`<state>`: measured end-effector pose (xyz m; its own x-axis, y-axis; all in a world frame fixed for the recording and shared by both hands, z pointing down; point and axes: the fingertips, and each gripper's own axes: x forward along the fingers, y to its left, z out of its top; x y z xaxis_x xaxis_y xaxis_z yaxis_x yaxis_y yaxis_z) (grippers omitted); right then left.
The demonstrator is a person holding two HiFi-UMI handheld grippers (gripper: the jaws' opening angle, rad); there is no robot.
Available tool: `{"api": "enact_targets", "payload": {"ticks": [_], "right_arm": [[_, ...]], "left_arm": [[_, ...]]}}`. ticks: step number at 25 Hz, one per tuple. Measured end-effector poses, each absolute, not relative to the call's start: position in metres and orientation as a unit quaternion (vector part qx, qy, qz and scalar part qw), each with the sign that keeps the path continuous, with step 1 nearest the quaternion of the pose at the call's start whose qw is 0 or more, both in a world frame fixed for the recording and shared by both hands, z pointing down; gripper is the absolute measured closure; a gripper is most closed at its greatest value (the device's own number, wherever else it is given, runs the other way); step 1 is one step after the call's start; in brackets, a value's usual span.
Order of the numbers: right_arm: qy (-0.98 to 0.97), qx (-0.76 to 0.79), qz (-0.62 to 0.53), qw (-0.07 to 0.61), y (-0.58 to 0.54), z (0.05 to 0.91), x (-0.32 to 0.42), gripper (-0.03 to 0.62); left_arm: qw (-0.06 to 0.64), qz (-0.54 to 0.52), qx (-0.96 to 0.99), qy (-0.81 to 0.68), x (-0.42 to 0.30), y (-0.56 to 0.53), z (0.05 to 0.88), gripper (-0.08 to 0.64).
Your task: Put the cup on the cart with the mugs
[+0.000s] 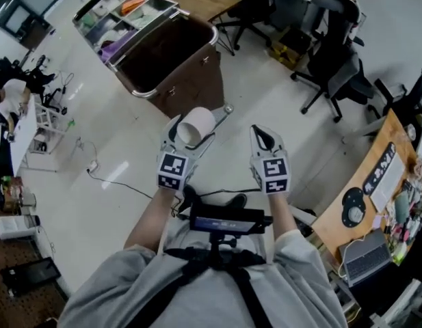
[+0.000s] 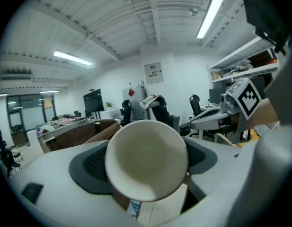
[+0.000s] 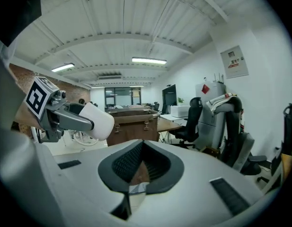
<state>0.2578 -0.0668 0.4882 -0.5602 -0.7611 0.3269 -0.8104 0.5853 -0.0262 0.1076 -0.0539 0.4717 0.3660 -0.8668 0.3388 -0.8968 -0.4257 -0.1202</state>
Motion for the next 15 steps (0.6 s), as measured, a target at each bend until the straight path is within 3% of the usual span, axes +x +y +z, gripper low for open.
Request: {"api": "enact_targets", "payload": {"ticks": [15], "right_arm": [[-0.946,0.272,0.053,0.167,-0.059,0.484,0.010,0.591]], "left_arm": [[0.081,0.149,0.716,-0.677,-0.136,-0.017,0.478,0.115]]}}
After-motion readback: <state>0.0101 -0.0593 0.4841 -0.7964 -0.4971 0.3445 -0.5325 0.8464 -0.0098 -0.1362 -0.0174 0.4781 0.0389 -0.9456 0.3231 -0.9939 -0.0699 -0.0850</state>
